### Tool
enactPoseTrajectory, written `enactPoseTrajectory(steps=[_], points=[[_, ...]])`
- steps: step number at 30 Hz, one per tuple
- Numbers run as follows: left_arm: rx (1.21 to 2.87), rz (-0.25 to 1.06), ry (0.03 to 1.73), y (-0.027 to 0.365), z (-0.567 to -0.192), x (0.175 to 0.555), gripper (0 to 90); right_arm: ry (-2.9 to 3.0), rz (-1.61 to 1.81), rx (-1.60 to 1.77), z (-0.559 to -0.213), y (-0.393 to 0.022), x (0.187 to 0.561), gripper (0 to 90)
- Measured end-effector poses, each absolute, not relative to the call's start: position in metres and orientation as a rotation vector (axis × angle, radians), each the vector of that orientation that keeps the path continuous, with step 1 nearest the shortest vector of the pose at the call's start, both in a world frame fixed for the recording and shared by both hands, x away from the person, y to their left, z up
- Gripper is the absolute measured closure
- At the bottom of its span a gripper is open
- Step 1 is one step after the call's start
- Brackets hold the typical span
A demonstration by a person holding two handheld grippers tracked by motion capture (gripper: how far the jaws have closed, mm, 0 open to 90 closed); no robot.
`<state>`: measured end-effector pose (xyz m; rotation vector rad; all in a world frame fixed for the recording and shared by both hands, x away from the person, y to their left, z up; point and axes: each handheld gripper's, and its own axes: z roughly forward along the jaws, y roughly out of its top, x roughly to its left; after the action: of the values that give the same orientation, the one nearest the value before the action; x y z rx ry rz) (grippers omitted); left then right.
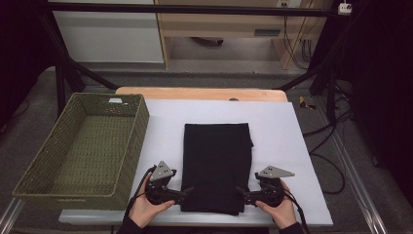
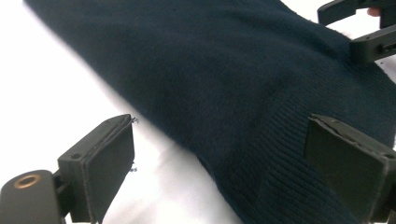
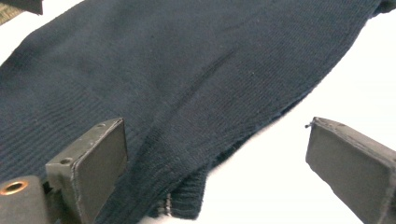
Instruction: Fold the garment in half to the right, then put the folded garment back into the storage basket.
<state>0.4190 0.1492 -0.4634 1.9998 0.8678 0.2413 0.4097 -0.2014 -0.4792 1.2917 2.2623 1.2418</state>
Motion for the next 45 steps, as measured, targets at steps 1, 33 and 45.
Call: enactPoseTrajectory(steps=[1, 33, 45], points=[[1.993, 0.239, 0.867, 0.149, -0.462, 0.42, 6.6, 2.261, 1.232, 1.299, -0.48, -0.201, 0.41, 5.9], [1.938, 0.247, 0.886, 0.139, -0.426, 0.47, 1.9, 2.252, 1.221, 1.254, -0.477, -0.203, 0.406, 3.5], [1.938, 0.256, 0.911, 0.135, -0.417, 0.492, 1.7, 2.252, 1.226, 1.261, -0.476, -0.203, 0.405, 3.3]])
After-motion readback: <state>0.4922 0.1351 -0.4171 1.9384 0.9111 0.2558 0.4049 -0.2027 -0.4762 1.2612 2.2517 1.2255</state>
